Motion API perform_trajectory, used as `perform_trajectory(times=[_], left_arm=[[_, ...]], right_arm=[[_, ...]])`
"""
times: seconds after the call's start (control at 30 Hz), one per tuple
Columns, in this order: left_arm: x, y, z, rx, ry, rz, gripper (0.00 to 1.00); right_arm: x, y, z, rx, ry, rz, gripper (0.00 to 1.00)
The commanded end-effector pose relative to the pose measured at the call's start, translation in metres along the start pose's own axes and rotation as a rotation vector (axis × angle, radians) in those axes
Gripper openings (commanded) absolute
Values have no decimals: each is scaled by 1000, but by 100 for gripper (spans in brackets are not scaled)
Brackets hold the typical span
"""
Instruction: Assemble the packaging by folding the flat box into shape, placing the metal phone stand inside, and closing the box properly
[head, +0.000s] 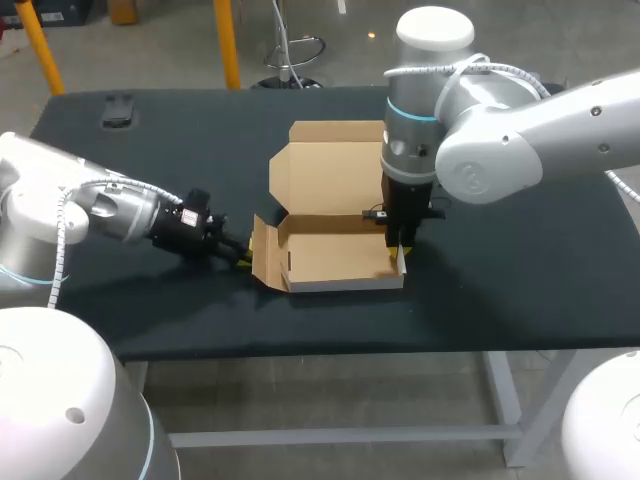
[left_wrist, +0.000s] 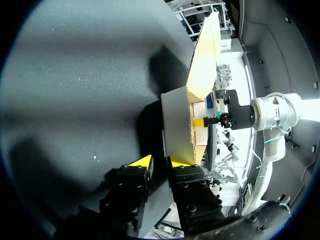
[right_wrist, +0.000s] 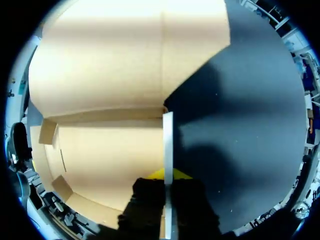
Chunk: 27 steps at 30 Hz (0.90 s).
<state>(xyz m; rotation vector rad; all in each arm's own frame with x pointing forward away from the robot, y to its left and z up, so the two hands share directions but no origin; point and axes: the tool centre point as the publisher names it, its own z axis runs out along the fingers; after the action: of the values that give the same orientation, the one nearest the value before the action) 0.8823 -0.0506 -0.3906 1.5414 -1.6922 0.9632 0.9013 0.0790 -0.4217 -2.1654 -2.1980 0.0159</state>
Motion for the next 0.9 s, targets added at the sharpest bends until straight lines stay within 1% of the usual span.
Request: perform_trajectory(times=[0.03, 0.2, 0.5, 0.67, 0.9], left_arm=[[6, -1, 1, 2, 12, 5, 24], [15, -3, 7, -3, 38, 12, 22], [22, -7, 11, 18, 98, -12, 27], [26, -8, 12, 23, 117, -17, 30], [32, -9, 15, 27, 135, -21, 31]], right_arm=[[1, 0, -1, 3, -2, 0, 0], [1, 0, -1, 3, -2, 0, 0], [1, 0, -1, 3, -2, 0, 0], [1, 0, -1, 3, -2, 0, 0], [1, 0, -1, 3, -2, 0, 0]])
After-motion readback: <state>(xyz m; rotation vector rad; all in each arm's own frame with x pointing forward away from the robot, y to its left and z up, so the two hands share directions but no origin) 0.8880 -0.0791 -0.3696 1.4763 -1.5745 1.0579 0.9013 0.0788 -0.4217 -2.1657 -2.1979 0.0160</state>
